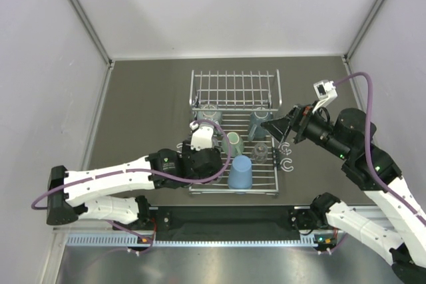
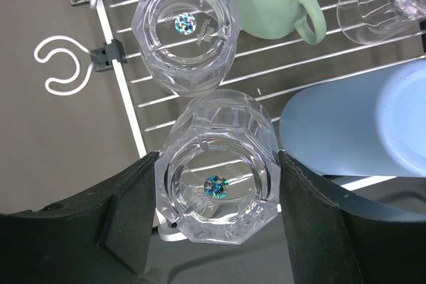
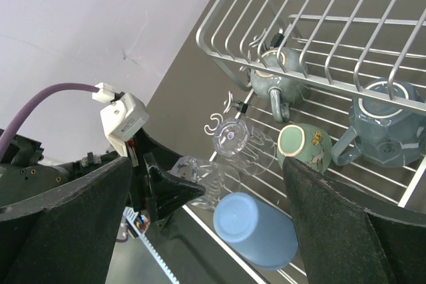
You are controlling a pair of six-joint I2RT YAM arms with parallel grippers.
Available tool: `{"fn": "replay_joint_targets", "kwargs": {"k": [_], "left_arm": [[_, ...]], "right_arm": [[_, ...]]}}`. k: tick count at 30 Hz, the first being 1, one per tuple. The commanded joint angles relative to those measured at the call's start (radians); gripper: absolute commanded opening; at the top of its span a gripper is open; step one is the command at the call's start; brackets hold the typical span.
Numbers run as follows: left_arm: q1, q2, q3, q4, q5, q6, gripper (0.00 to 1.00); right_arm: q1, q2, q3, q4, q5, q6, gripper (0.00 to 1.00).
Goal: Load the cups into the dish rack
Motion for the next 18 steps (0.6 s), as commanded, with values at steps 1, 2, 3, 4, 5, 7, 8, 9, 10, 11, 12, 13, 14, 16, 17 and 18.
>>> {"fn": "replay_joint_targets", "kwargs": {"k": [1, 2, 3, 4, 5, 7, 8, 9, 10, 11, 12, 13, 14, 16, 17, 18], "left_arm": [[0.013, 0.014, -0.006, 0.064, 0.003, 0.022, 0.00], [0.014, 0.017, -0.007, 0.066, 0.004, 0.023, 0.00], [0.016, 0.026, -0.011, 0.067, 0.006, 0.026, 0.00], [0.019, 0.031, -0.012, 0.072, 0.009, 0.026, 0.00], [0.019, 0.037, -0.012, 0.072, 0.012, 0.028, 0.00], [0.022, 0.050, -0.011, 0.080, 0.024, 0.034, 0.00], [0.023, 0.053, -0.009, 0.081, 0.027, 0.037, 0.00], [0.025, 0.059, -0.008, 0.086, 0.033, 0.041, 0.00], [0.025, 0.062, -0.007, 0.089, 0.036, 0.043, 0.00], [0.025, 0.066, -0.007, 0.089, 0.037, 0.043, 0.00], [0.028, 0.071, -0.004, 0.089, 0.035, 0.043, 0.00], [0.029, 0.073, -0.004, 0.089, 0.038, 0.045, 0.00], [0.029, 0.080, -0.004, 0.090, 0.038, 0.046, 0.00], [0.037, 0.088, -0.004, 0.092, 0.049, 0.049, 0.00], [0.039, 0.094, -0.004, 0.092, 0.052, 0.051, 0.00], [0.042, 0.097, -0.004, 0.092, 0.055, 0.051, 0.00]], "right_arm": [[0.013, 0.012, 0.009, 0.013, 0.017, -0.013, 0.95], [0.013, 0.013, 0.009, 0.011, 0.017, -0.015, 0.95], [0.013, 0.013, 0.008, 0.013, 0.017, -0.015, 0.95], [0.013, 0.012, 0.008, 0.011, 0.017, -0.015, 0.95], [0.013, 0.013, 0.008, 0.013, 0.019, -0.016, 0.95], [0.013, 0.010, 0.005, 0.011, 0.022, -0.016, 0.95], [0.011, 0.012, 0.005, 0.011, 0.022, -0.016, 0.95], [0.013, 0.010, 0.003, 0.011, 0.023, -0.016, 0.95], [0.013, 0.013, 0.002, 0.013, 0.023, -0.018, 0.95], [0.013, 0.012, 0.002, 0.011, 0.023, -0.018, 0.95], [0.011, 0.012, 0.000, 0.011, 0.023, -0.018, 0.95], [0.011, 0.015, 0.000, 0.011, 0.022, -0.018, 0.95], [0.013, 0.015, 0.000, 0.013, 0.023, -0.018, 0.95], [0.013, 0.015, 0.000, 0.011, 0.023, -0.016, 0.95], [0.013, 0.013, 0.000, 0.013, 0.023, -0.018, 0.95], [0.013, 0.013, 0.000, 0.011, 0.023, -0.016, 0.95]]}}
